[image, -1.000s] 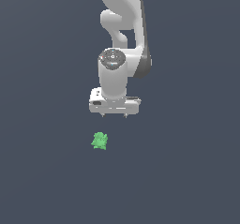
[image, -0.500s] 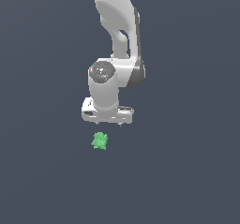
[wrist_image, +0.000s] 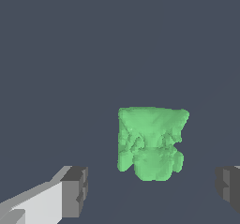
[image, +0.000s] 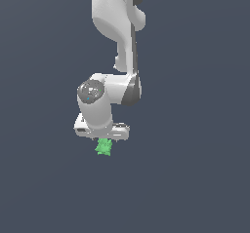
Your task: Pick up the object and move it to a goal position.
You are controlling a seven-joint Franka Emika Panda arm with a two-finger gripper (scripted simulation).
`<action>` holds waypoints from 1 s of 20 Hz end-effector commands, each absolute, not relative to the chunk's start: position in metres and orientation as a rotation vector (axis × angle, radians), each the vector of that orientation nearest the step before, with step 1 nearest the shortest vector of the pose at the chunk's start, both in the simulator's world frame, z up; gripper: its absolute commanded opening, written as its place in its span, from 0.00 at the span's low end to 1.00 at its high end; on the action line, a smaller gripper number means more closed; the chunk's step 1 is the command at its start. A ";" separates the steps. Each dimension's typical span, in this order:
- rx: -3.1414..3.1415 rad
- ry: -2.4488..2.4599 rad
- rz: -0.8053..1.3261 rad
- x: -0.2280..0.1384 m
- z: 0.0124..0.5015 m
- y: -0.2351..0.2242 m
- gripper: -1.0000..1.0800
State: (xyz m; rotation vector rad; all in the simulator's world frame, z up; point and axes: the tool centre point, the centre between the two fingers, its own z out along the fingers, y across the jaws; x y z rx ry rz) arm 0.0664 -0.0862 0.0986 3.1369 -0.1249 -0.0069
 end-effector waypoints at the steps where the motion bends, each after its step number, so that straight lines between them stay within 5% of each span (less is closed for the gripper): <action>1: 3.138 -0.130 -0.003 0.072 0.094 -0.091 0.96; 20: 3.139 -0.136 0.000 0.074 0.045 -0.096 0.96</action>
